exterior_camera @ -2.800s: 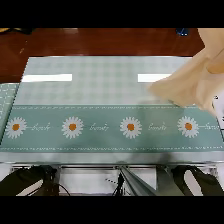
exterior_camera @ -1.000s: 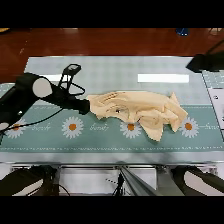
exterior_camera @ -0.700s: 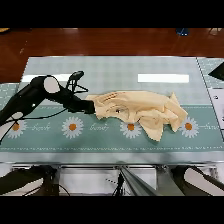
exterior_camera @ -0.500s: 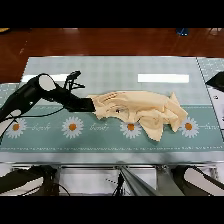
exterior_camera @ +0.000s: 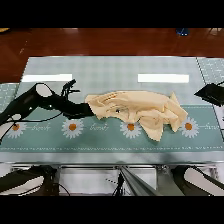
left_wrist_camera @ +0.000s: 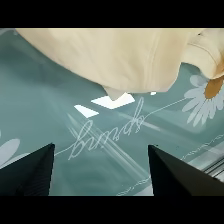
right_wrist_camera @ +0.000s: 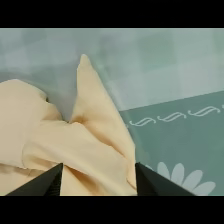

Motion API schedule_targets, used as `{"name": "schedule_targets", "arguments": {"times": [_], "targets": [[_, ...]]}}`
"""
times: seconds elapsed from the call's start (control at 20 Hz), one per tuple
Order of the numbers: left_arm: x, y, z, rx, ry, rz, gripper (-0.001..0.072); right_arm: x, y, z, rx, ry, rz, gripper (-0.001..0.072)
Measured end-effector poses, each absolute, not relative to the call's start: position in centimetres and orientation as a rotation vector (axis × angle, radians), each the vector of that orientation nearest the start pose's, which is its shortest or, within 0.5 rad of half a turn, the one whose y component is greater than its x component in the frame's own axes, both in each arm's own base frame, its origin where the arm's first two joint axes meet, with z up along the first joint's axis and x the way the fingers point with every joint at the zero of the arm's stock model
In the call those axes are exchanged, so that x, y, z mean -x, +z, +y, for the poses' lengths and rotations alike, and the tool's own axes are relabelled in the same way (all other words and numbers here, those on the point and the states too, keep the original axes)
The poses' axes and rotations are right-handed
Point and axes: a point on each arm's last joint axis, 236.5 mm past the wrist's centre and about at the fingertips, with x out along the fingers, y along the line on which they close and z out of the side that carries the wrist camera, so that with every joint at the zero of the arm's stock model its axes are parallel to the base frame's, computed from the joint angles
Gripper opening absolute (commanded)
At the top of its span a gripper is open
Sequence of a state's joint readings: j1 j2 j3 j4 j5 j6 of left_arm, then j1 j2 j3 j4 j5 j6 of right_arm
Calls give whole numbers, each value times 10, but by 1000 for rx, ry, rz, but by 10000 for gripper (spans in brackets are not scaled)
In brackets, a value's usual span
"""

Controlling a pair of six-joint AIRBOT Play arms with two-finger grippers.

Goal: Fold the shirts.

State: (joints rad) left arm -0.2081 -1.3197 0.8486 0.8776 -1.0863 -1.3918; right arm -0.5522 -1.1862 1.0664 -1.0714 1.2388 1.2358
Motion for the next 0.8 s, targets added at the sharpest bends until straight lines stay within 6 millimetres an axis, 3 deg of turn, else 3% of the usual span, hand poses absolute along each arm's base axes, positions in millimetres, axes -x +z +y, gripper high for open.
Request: {"name": "schedule_targets", "arguments": {"times": [0.4,0.5,0.65,0.8], "targets": [[-298,-72,-213,558,-535,1495,708,-348,31,-84,-521,33,1135,529],[-304,-75,-214,571,-524,1478,651,-348,31,-84,-520,34,1135,529],[-317,-77,-213,583,-498,1437,650,-349,31,-84,-521,32,1131,528],[-330,-79,-212,607,-467,1392,575,-350,31,-85,-520,31,1129,528]]}}
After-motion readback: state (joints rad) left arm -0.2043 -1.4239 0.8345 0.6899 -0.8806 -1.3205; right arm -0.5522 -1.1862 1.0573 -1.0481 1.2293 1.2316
